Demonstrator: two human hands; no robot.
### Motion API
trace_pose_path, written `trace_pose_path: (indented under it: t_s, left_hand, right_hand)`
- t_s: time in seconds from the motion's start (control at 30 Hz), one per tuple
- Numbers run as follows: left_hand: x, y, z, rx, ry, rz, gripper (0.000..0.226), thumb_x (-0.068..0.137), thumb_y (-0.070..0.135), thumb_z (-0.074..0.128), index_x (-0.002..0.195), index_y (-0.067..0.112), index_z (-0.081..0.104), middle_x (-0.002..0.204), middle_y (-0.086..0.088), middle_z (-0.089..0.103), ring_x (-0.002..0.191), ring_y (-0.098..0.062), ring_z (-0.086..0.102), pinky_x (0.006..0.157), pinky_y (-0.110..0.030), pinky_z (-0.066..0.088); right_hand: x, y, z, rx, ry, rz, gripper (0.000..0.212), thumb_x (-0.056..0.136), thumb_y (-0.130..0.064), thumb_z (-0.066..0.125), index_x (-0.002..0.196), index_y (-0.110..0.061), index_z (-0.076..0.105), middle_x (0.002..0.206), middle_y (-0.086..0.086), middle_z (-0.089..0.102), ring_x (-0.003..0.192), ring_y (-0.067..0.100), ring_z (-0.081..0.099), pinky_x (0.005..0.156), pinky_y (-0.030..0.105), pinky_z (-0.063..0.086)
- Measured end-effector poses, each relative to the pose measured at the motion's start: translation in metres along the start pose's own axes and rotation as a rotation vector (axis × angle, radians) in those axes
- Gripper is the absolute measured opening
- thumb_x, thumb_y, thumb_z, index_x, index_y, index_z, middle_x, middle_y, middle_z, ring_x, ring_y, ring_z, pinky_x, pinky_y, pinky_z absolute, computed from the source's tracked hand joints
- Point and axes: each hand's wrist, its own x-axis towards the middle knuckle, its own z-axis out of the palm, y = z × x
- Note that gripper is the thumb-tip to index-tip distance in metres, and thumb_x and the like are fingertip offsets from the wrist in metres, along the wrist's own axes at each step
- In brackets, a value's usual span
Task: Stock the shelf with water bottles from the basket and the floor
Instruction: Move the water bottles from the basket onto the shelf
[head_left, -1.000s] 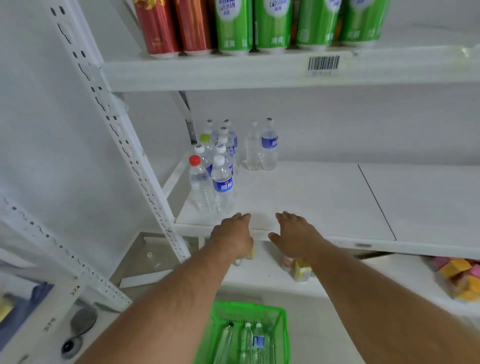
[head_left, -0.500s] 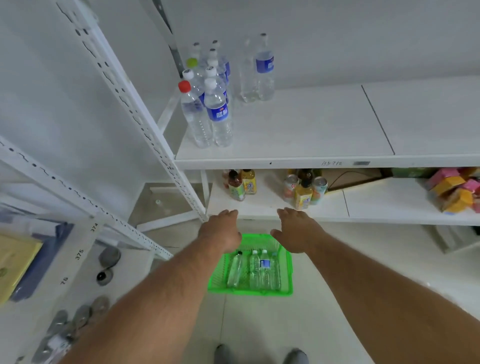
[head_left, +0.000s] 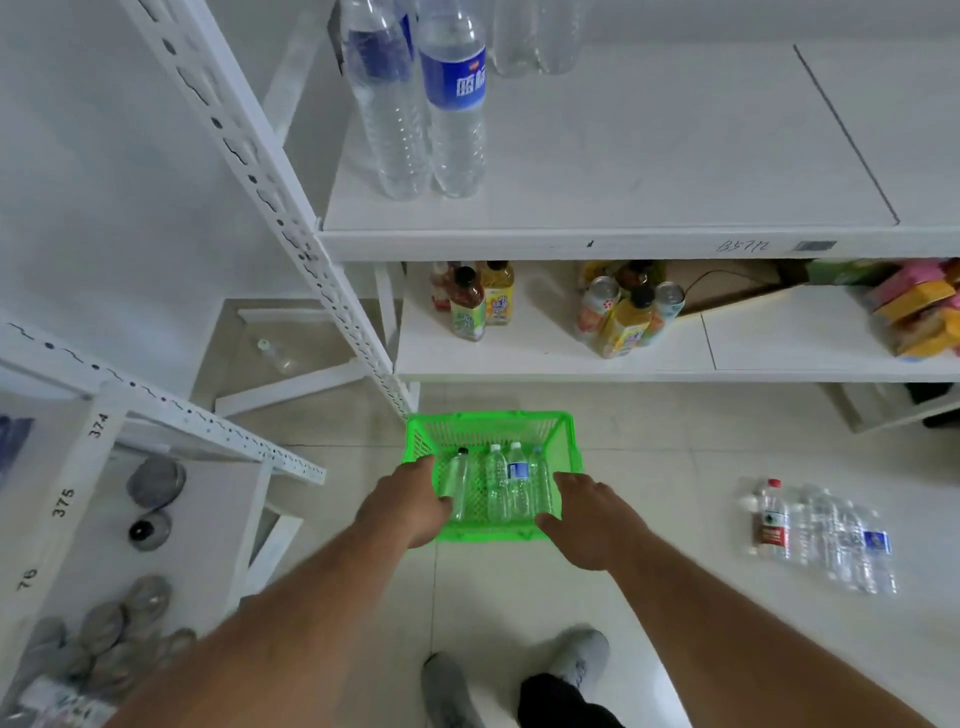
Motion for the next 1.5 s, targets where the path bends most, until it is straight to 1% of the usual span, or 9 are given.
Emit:
trace_pose_path:
  t_s: [0.23,0.4,0.6,0.8,0.93,1.1,1.2,1.33,1.5]
  left_hand:
    - [0.078,-0.021,0.047,-0.089,-0.041,-0.078,0.078,0.088,0.046,0.060,0.154,0.022,0.024,0.151,-0.009,0.041,0.134,-0.028,0.045,0.108,-0.037,0.040]
    - [0.160,-0.039,0.103,-0.145,-0.026,-0.122,0.077,0.088,0.042,0.063,0.152,0.017,0.028,0.146,-0.012,0.046,0.130,-0.029,0.049,0.104,-0.034,0.042]
    - [0.262,-0.064,0.191,-0.231,-0.032,-0.157,0.066,0.086,0.036,0.067,0.141,0.009,0.042,0.130,-0.016,0.061,0.114,-0.032,0.060,0.092,-0.035,0.049]
    - [0.370,-0.093,0.286,-0.253,-0.022,-0.218,0.076,0.084,0.040,0.071,0.144,0.006,0.038,0.142,-0.017,0.052,0.129,-0.031,0.051,0.102,-0.033,0.041]
    - [0.427,-0.109,0.336,-0.244,-0.020,-0.241,0.074,0.084,0.039,0.071,0.140,0.003,0.040,0.139,-0.019,0.052,0.125,-0.034,0.053,0.094,-0.032,0.043]
    - [0.481,-0.121,0.379,-0.220,-0.031,-0.270,0.073,0.084,0.039,0.071,0.139,0.004,0.039,0.140,-0.019,0.049,0.124,-0.036,0.053,0.094,-0.035,0.045]
    - [0.503,-0.126,0.397,-0.218,-0.038,-0.264,0.079,0.083,0.043,0.073,0.141,0.004,0.037,0.139,-0.019,0.049,0.123,-0.036,0.054,0.092,-0.036,0.047]
    - [0.520,-0.134,0.414,-0.245,-0.065,-0.284,0.088,0.080,0.047,0.075,0.144,0.004,0.032,0.143,-0.018,0.046,0.123,-0.036,0.055,0.091,-0.037,0.049]
    - [0.535,-0.145,0.427,-0.290,-0.099,-0.350,0.090,0.076,0.051,0.078,0.141,0.004,0.037,0.142,-0.016,0.051,0.123,-0.033,0.056,0.079,-0.028,0.041]
  right_hand:
    - [0.103,0.017,0.042,0.151,-0.064,0.078,0.066,0.096,-0.051,0.048,0.147,-0.011,0.037,0.145,0.012,0.047,0.132,0.030,0.047,0.103,0.036,0.041]
    - [0.201,0.038,0.103,0.246,-0.109,0.143,0.073,0.095,-0.053,0.050,0.151,-0.010,0.030,0.149,0.014,0.044,0.132,0.030,0.047,0.101,0.034,0.041]
    - [0.309,0.058,0.189,0.389,-0.128,0.242,0.074,0.091,-0.052,0.057,0.147,-0.008,0.036,0.133,0.017,0.059,0.114,0.029,0.061,0.086,0.030,0.046]
    - [0.420,0.074,0.274,0.407,-0.057,0.315,0.067,0.087,-0.055,0.061,0.133,-0.008,0.050,0.122,0.015,0.065,0.107,0.032,0.063,0.076,0.028,0.043]
    - [0.484,0.080,0.317,0.380,-0.021,0.332,0.060,0.088,-0.056,0.059,0.125,-0.009,0.055,0.115,0.014,0.064,0.090,0.029,0.058,0.071,0.026,0.037]
    - [0.541,0.077,0.358,0.389,-0.013,0.324,0.047,0.089,-0.049,0.060,0.116,-0.011,0.057,0.105,0.009,0.063,0.088,0.027,0.059,0.070,0.026,0.038]
    - [0.561,0.072,0.376,0.379,0.010,0.363,0.042,0.090,-0.044,0.059,0.116,-0.011,0.055,0.114,0.010,0.066,0.095,0.028,0.062,0.072,0.029,0.041]
    - [0.575,0.064,0.389,0.319,0.084,0.423,0.057,0.090,-0.050,0.058,0.128,-0.008,0.053,0.126,0.012,0.059,0.110,0.032,0.061,0.079,0.035,0.046]
    - [0.594,0.058,0.402,0.349,0.039,0.408,0.064,0.081,-0.064,0.065,0.117,-0.011,0.059,0.108,0.007,0.067,0.098,0.028,0.066,0.075,0.033,0.050]
